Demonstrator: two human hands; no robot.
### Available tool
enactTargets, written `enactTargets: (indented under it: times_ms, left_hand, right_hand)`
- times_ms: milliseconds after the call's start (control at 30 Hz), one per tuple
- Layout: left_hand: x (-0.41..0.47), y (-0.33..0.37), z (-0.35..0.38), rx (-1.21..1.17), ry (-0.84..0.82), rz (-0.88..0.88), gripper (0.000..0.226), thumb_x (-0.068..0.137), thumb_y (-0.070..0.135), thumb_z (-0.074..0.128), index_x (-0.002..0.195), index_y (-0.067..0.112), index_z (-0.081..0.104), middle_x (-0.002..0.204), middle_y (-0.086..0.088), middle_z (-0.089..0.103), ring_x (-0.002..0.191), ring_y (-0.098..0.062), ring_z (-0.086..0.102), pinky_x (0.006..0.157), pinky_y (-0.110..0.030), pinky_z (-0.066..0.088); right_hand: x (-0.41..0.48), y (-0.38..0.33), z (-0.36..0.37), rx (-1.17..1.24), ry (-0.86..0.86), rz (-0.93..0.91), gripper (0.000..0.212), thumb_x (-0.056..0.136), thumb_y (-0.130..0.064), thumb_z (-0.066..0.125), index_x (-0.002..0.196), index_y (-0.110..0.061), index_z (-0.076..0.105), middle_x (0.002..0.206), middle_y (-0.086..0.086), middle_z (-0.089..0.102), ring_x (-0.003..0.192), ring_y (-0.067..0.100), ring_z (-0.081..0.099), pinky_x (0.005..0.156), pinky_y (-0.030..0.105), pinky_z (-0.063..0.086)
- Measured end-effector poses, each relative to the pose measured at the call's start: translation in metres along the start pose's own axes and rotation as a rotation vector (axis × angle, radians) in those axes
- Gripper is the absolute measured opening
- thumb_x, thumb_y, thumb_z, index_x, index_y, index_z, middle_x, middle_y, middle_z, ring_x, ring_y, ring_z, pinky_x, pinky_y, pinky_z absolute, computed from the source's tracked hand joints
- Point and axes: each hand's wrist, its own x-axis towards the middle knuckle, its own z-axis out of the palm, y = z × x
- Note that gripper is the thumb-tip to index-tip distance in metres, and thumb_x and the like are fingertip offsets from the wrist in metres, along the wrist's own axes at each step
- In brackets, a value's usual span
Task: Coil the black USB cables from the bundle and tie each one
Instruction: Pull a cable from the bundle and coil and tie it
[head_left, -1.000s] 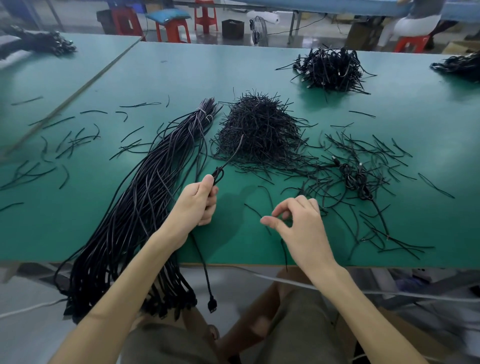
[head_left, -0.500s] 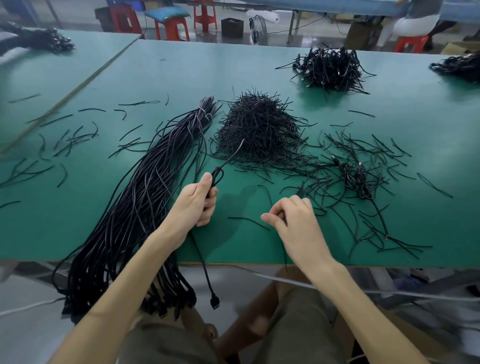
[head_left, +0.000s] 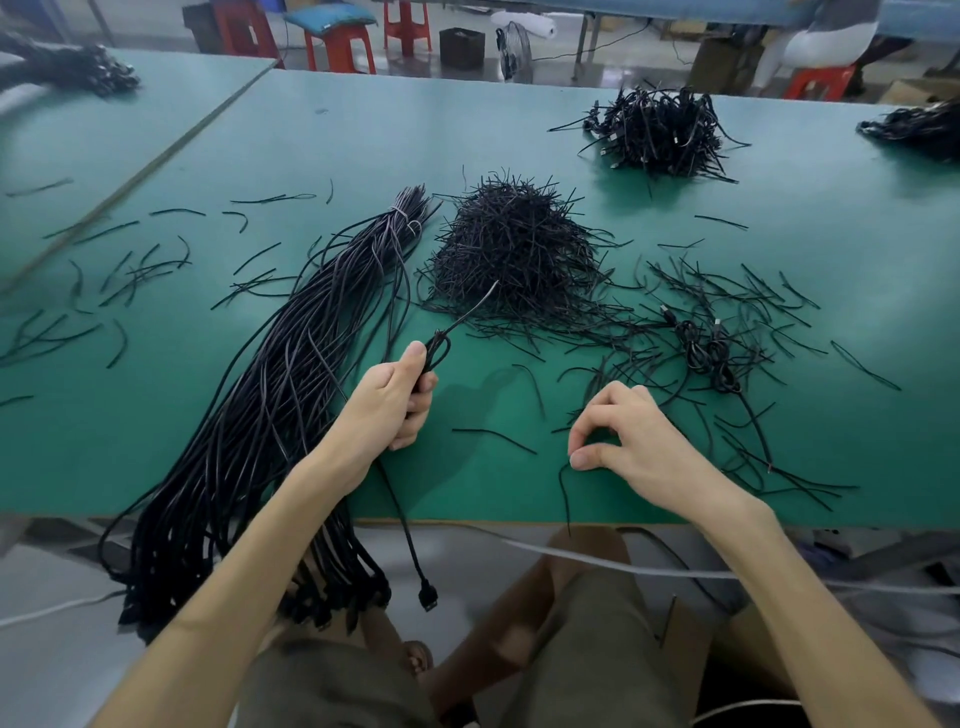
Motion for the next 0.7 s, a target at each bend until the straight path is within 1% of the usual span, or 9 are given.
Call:
enactTargets:
  times_ms: [133, 167, 233, 300, 367, 433, 533, 633, 700]
  left_hand:
    - [0.0, -0.002, 0.0, 0.022, -0.02, 0.007, 0.047, 0.11, 0.048, 0.032, 0.079, 0.015, 0.045, 0.059, 0.007, 0.03, 0.047, -0.015, 0.022, 0.044, -0.033, 0.02]
    - [0.0, -0.003, -0.001, 0.021, -0.02, 0.008, 0.047, 0.109, 0.049, 0.032, 0.078, 0.015, 0.045, 0.059, 0.007, 0.03, 0.047, -0.015, 0.022, 0.045, -0.034, 0.019]
    - [0.0, -0.004, -0.001, 0.021, -0.018, 0.008, 0.048, 0.109, 0.049, 0.032, 0.078, 0.016, 0.046, 0.059, 0.007, 0.03, 0.047, -0.015, 0.022, 0.047, -0.037, 0.017]
    - [0.0, -0.005, 0.0, 0.031, -0.01, 0.008, 0.048, 0.109, 0.05, 0.032, 0.077, 0.016, 0.046, 0.06, 0.006, 0.03, 0.047, -0.014, 0.022, 0.048, -0.038, 0.016]
    - [0.001, -0.005, 0.0, 0.042, -0.005, 0.005, 0.049, 0.109, 0.05, 0.032, 0.076, 0.017, 0.046, 0.06, 0.006, 0.03, 0.047, -0.014, 0.022, 0.047, -0.036, 0.016]
    - [0.002, -0.005, 0.002, 0.049, -0.005, 0.0, 0.049, 0.108, 0.052, 0.033, 0.076, 0.017, 0.046, 0.06, 0.007, 0.03, 0.047, -0.013, 0.022, 0.044, -0.03, 0.016]
    - [0.001, -0.004, 0.004, 0.047, 0.006, 0.0, 0.049, 0.107, 0.052, 0.033, 0.074, 0.018, 0.046, 0.059, 0.009, 0.029, 0.046, -0.01, 0.022, 0.039, -0.022, 0.019]
    - [0.0, -0.003, 0.006, 0.05, 0.011, 0.012, 0.049, 0.107, 0.051, 0.032, 0.074, 0.017, 0.045, 0.058, 0.01, 0.026, 0.046, -0.01, 0.02, 0.039, -0.022, 0.018]
    - [0.0, -0.002, 0.007, 0.05, 0.009, 0.025, 0.047, 0.109, 0.048, 0.032, 0.076, 0.016, 0.043, 0.059, 0.009, 0.024, 0.047, -0.011, 0.019, 0.039, -0.022, 0.017]
  right_hand:
    - [0.001, -0.003, 0.004, -0.047, -0.031, 0.01, 0.015, 0.092, -0.016, 0.072, 0.081, -0.024, 0.065, 0.098, -0.008, 0.048, 0.1, 0.011, 0.037, 0.088, 0.02, 0.028]
    - [0.001, -0.004, 0.006, -0.031, -0.008, 0.01, 0.015, 0.094, -0.015, 0.069, 0.082, -0.022, 0.063, 0.096, -0.008, 0.049, 0.098, 0.011, 0.037, 0.088, 0.021, 0.03]
    - [0.0, -0.008, 0.01, 0.08, 0.095, 0.015, 0.016, 0.098, -0.013, 0.064, 0.085, -0.021, 0.06, 0.092, -0.009, 0.053, 0.092, 0.005, 0.041, 0.082, 0.019, 0.033]
    - [0.0, -0.016, 0.015, 0.264, 0.21, 0.028, 0.013, 0.098, -0.013, 0.063, 0.087, -0.019, 0.06, 0.087, -0.008, 0.058, 0.083, 0.001, 0.048, 0.076, 0.015, 0.038]
    - [0.002, -0.028, 0.024, 0.473, 0.274, 0.026, 0.009, 0.097, -0.012, 0.065, 0.089, -0.015, 0.062, 0.083, -0.005, 0.061, 0.074, 0.001, 0.053, 0.073, 0.014, 0.043]
    - [0.007, -0.042, 0.035, 0.659, 0.29, 0.029, 0.007, 0.097, -0.012, 0.066, 0.091, -0.012, 0.064, 0.08, -0.005, 0.062, 0.069, 0.002, 0.053, 0.069, 0.017, 0.045]
    - [0.017, -0.062, 0.051, 0.965, 0.283, 0.051, 0.006, 0.099, -0.013, 0.064, 0.093, -0.01, 0.063, 0.079, -0.006, 0.062, 0.065, 0.006, 0.046, 0.062, 0.021, 0.042]
    - [0.028, -0.077, 0.061, 1.266, 0.283, 0.051, 0.006, 0.096, -0.01, 0.066, 0.097, -0.005, 0.063, 0.079, -0.003, 0.063, 0.065, 0.009, 0.045, 0.06, 0.023, 0.042]
    - [0.034, -0.083, 0.065, 1.425, 0.294, 0.062, 0.012, 0.092, -0.01, 0.069, 0.099, -0.002, 0.065, 0.076, -0.002, 0.064, 0.063, 0.01, 0.047, 0.057, 0.021, 0.042]
